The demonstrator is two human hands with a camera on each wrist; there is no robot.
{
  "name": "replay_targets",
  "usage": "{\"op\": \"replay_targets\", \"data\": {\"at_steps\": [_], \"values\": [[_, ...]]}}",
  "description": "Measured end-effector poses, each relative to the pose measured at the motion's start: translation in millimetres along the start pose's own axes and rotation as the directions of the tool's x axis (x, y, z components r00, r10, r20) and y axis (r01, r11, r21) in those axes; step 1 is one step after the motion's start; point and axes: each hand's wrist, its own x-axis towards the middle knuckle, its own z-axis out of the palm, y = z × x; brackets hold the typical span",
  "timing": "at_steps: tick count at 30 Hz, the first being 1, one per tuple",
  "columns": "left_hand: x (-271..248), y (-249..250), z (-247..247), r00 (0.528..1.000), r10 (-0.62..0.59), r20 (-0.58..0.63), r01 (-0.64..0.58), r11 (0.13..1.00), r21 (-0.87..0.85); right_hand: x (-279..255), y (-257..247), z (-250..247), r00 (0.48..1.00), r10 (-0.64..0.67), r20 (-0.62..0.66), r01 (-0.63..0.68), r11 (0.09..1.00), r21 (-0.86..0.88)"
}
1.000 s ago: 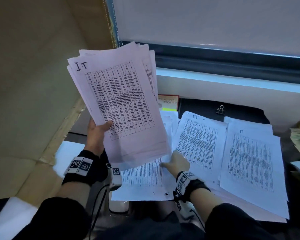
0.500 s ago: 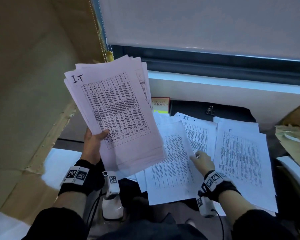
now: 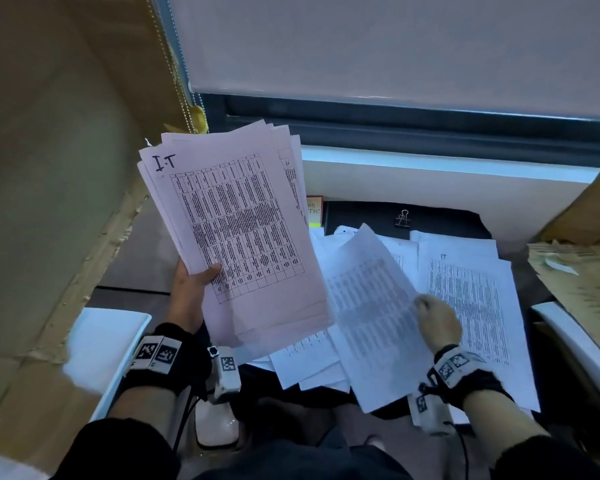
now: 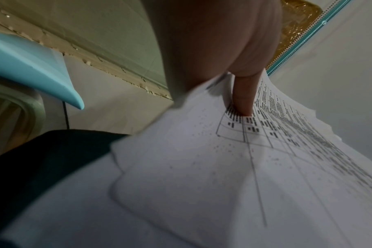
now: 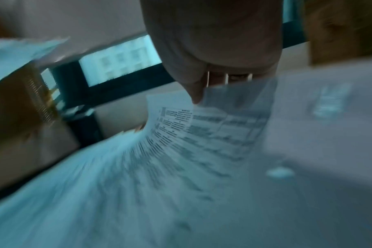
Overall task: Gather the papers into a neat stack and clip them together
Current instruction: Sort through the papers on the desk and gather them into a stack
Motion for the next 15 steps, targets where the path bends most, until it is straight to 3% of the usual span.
{"op": "replay_targets", "data": {"at_steps": [3, 5, 9, 15], "values": [[3, 5, 2, 1.0, 0.013, 0.0, -0.013, 1.0, -0.015, 17, -2, -28, 0.997, 0.065, -0.046, -0.039, 0.904, 0.426], [4, 8, 4, 1.0, 0.021, 0.008, -0.021, 0.999, -0.026, 25, -16, -47, 0.995, 0.074, -0.065, -0.025, 0.825, 0.565], [3, 7, 1, 1.0, 0.01, 0.028, -0.009, 0.999, -0.048, 37, -52, -45, 0.999, 0.035, -0.001, -0.028, 0.809, 0.588], [-7, 6, -7, 1.0, -0.025, -0.018, 0.024, 0.999, -0.043, 17, -98, 26, 0.974, -0.026, 0.226, -0.094, 0.86, 0.502]]}}
